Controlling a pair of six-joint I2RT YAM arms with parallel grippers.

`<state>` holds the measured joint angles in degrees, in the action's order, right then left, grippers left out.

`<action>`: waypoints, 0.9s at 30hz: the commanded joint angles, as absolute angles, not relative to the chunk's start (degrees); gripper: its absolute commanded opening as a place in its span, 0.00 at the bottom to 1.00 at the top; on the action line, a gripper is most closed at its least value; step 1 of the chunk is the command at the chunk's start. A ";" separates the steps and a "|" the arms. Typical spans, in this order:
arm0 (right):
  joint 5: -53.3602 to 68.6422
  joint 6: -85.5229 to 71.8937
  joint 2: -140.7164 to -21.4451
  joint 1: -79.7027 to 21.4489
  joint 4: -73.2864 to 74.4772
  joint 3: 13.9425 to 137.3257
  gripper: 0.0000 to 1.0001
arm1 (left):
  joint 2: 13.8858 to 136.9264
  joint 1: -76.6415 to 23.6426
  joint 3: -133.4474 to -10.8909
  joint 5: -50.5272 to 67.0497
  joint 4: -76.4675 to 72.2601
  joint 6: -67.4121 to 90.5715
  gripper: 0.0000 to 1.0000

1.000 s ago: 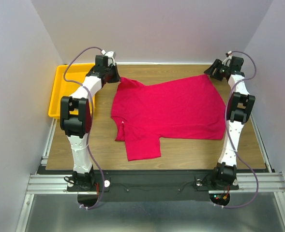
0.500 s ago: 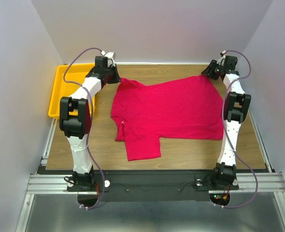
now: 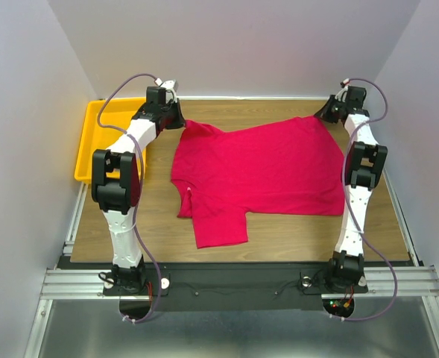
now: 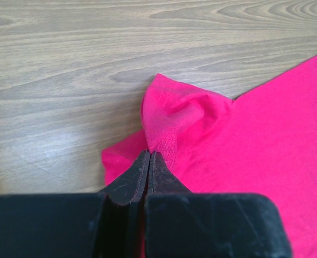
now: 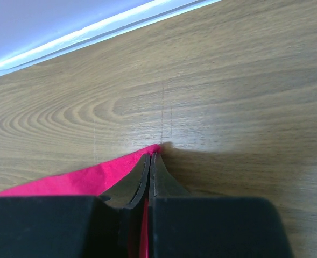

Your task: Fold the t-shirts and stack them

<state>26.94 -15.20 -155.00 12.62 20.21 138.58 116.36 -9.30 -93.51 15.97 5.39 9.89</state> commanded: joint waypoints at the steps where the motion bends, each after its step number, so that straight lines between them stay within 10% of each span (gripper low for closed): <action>1: 29.27 -17.40 -148.63 15.29 17.23 140.02 0.00 | 111.88 -9.58 -96.24 14.50 3.78 9.93 0.00; 27: 41.93 -16.97 -105.65 18.72 6.24 108.37 0.01 | 88.10 -9.49 -89.83 5.54 -8.51 -5.18 0.00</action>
